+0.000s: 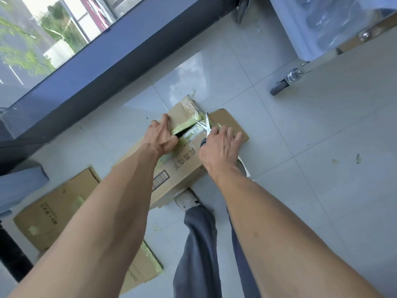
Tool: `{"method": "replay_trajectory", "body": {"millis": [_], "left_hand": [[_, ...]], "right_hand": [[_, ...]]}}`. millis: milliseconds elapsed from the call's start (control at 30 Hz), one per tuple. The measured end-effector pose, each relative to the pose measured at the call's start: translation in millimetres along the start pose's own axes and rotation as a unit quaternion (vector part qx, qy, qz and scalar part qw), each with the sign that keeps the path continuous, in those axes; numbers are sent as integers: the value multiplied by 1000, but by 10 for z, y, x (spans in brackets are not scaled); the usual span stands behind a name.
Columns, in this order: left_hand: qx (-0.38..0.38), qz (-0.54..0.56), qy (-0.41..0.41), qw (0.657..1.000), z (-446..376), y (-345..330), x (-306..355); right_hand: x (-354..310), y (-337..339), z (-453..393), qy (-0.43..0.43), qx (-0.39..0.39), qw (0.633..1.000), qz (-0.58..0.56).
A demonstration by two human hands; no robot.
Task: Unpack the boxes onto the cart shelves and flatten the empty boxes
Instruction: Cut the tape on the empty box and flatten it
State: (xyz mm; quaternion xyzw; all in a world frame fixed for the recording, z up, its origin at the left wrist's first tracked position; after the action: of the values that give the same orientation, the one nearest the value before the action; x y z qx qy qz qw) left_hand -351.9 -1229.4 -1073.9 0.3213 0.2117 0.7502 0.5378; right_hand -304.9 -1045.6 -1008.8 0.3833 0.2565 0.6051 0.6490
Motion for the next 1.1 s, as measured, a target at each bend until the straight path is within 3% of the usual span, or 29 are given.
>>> {"method": "replay_trajectory", "body": {"millis": [400,700,900,1000,1100], "left_hand": [[18,-6,32,999,139,-339,193],[41,11,36,998,334,-353,262],[-19,17,14,1000,203,-346,245],[11,42,62,997,101,-305,260],[141,-58,26,988,104,-138,448]], "right_hand": [[343,-121,144,15,-26,999,38],[166,-124,-64,21,19,999,19],[283,-291,-257,44,9,999,-1],[451,-366,-186,-36,-5,999,-33],[699,-579,-99,-147,-84,983,-69]]}}
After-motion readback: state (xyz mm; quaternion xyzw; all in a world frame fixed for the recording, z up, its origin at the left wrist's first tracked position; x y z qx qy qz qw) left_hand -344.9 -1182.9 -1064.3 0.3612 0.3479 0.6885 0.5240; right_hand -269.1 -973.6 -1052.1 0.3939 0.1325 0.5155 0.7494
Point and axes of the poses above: each hand's wrist, its own z-axis away from the middle knuckle, its own y-axis out of the back of the hand, x = y × z, the point moved 7 cm from there along -z, towards the middle knuckle, and after that the axes turned 6 degrees about z, right-handed, at the moved point
